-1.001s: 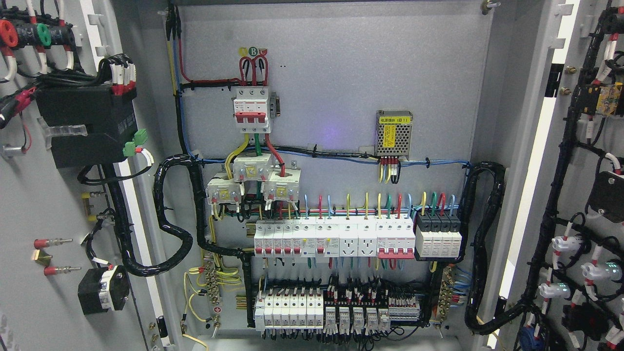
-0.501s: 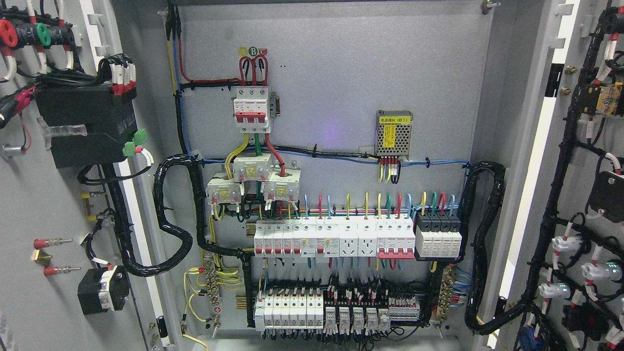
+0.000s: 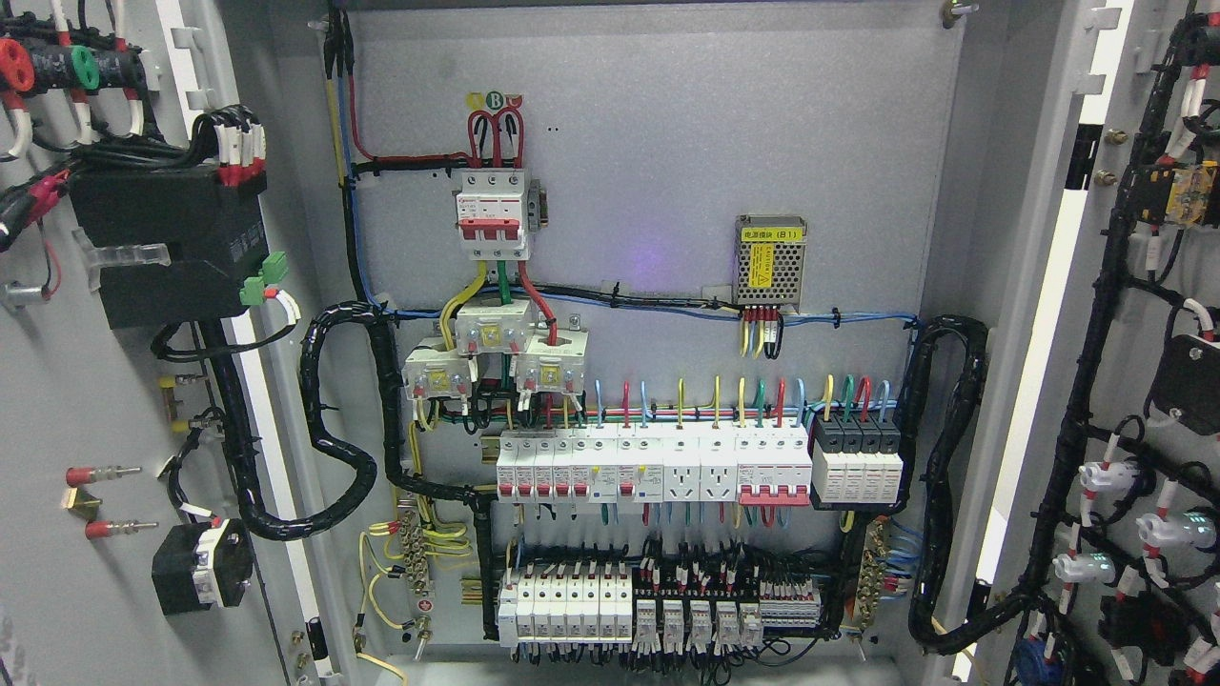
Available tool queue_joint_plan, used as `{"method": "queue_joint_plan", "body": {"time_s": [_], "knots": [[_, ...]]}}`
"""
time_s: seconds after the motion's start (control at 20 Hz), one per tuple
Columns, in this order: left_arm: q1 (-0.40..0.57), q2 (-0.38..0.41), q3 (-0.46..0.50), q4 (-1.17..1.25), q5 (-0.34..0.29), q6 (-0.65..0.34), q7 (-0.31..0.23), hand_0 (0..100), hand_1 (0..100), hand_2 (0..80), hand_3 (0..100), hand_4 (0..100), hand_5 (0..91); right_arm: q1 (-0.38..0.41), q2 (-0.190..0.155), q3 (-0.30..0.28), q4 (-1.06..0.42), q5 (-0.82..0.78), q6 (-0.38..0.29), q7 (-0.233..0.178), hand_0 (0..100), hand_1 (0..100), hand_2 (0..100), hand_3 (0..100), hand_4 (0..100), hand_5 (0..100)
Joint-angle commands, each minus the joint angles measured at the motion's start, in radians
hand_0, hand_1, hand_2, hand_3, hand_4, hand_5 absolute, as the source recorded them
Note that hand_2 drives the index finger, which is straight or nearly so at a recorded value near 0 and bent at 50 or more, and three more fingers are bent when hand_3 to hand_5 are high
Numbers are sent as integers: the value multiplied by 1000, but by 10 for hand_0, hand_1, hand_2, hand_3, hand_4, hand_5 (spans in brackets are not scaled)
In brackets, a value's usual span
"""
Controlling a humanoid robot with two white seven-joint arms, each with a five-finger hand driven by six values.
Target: Open door with both hands
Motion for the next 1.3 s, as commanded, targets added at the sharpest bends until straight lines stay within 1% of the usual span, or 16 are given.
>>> {"method": "queue_joint_plan", "body": {"time_s": [0.0,0.1,0.15,0.3,0.4,0.6,0.7,0.8,1.05,1.25], "knots": [[-27,-39,123,-28,13,-42,13,0,0,0,0,42,0,0,-73,-4,-7,-52,-1,2,0,0,0,0,0,0],[-27,-39,156,-28,36,-52,13,0,0,0,0,42,0,0,-91,-6,-6,-68,-1,2,0,0,0,0,0,0],[-28,-39,166,-27,51,-77,13,0,0,0,0,42,0,0,-99,-9,-6,-75,-1,2,0,0,0,0,0,0],[-28,-37,183,-25,66,-156,13,0,0,0,0,42,0,-9,-111,-10,-6,-114,4,2,0,0,0,0,0,0],[-28,-37,185,-25,83,-165,13,0,0,0,0,42,0,-11,-119,-10,-6,-132,7,1,0,0,0,0,0,0],[-27,-37,200,-27,100,-179,13,0,0,0,0,42,0,-10,-164,-16,-6,-192,7,1,0,0,0,0,0,0],[-25,-36,208,-27,132,-229,13,0,0,0,0,42,0,-10,-190,-18,-6,-229,7,1,0,0,0,0,0,0],[-17,-29,209,-27,158,-271,14,0,0,0,0,42,0,-10,-203,-18,-6,-238,7,2,0,0,0,0,0,0],[-11,-22,228,-25,203,-277,14,0,0,0,0,42,0,-10,-230,-19,0,-249,10,2,0,0,0,0,0,0],[-10,-19,245,-24,217,-279,14,0,0,0,0,42,0,-10,-256,-19,2,-270,10,4,0,0,0,0,0,0]]}}
